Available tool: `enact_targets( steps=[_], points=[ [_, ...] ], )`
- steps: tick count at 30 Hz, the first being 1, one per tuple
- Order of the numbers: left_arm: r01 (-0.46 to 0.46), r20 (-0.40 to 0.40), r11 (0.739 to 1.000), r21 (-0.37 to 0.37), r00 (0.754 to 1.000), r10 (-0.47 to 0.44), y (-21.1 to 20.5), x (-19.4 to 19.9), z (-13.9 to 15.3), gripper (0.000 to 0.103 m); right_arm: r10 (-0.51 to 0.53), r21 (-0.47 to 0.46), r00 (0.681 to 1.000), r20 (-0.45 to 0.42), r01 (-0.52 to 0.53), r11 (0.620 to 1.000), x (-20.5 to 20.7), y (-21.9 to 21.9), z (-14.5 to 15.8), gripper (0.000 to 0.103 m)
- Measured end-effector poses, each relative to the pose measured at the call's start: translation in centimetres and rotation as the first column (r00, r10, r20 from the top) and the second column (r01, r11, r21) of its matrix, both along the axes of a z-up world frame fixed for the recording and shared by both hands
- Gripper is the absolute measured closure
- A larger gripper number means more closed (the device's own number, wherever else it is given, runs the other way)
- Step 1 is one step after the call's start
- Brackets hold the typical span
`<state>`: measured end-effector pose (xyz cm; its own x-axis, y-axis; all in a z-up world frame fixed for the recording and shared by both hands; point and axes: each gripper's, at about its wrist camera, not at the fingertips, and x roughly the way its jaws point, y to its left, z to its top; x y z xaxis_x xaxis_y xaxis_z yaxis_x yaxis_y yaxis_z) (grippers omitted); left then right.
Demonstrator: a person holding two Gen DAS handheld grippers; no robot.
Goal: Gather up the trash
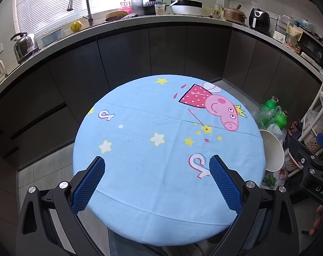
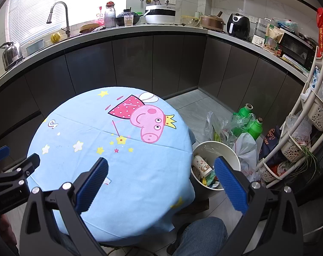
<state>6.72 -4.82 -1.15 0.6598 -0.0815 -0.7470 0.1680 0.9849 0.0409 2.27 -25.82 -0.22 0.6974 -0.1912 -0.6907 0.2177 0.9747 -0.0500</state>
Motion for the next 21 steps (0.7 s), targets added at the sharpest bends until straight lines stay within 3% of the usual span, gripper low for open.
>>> enact_targets(
  steps=[21],
  points=[
    [0.012, 0.008, 1.000, 0.001, 1.000, -0.012, -0.17, -0.15, 0.27, 0.009, 0.000, 0.002, 1.000, 0.003, 0.000, 1.000, -0.13, -0.22, 0.07, 0.004]
  ],
)
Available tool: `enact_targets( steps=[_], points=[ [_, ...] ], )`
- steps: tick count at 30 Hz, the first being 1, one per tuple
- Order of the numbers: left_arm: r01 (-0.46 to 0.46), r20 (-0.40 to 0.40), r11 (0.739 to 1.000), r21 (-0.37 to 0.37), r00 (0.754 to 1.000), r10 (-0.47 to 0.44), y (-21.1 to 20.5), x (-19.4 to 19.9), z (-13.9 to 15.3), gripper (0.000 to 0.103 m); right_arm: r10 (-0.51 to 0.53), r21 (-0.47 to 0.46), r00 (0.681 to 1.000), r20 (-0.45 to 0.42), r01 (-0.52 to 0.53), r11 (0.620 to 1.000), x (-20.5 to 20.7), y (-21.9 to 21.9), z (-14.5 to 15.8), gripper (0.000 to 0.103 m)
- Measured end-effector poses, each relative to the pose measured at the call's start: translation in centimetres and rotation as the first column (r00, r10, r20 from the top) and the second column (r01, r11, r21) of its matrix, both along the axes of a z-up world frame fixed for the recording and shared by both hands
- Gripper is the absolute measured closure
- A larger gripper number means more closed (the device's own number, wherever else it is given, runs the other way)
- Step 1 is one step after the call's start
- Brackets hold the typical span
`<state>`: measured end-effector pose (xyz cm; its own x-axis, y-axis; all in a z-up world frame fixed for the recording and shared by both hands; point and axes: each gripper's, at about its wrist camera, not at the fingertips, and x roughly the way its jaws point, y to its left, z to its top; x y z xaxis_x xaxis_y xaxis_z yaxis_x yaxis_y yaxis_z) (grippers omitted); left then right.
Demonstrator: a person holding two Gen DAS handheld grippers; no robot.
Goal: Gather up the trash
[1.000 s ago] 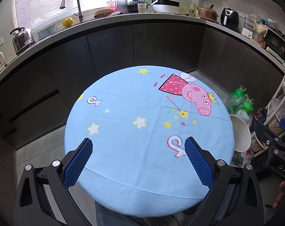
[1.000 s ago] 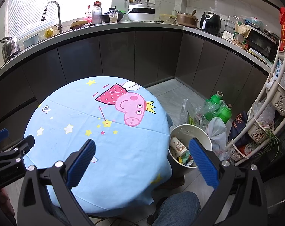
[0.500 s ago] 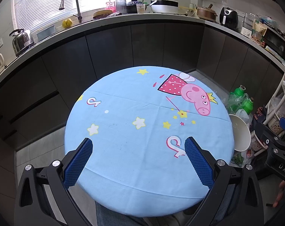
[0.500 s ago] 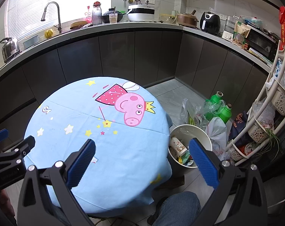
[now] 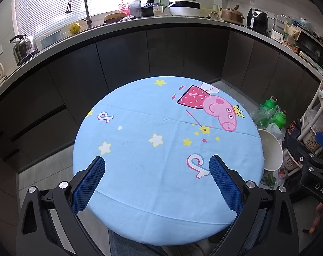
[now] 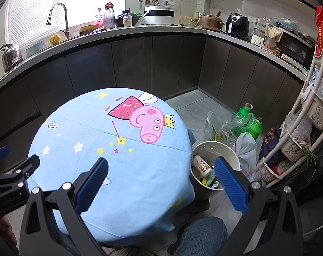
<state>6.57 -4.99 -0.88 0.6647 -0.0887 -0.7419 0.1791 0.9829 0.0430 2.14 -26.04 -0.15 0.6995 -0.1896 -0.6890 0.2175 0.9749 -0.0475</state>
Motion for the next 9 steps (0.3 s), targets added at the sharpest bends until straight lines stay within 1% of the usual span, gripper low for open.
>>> enact_targets(
  steps=[9],
  points=[
    [0.009, 0.002, 1.000, 0.003, 1.000, -0.009, -0.15, 0.00, 0.37, 0.009, 0.000, 0.000, 1.000, 0.000, 0.000, 1.000, -0.04, -0.20, -0.11, 0.004]
  ],
)
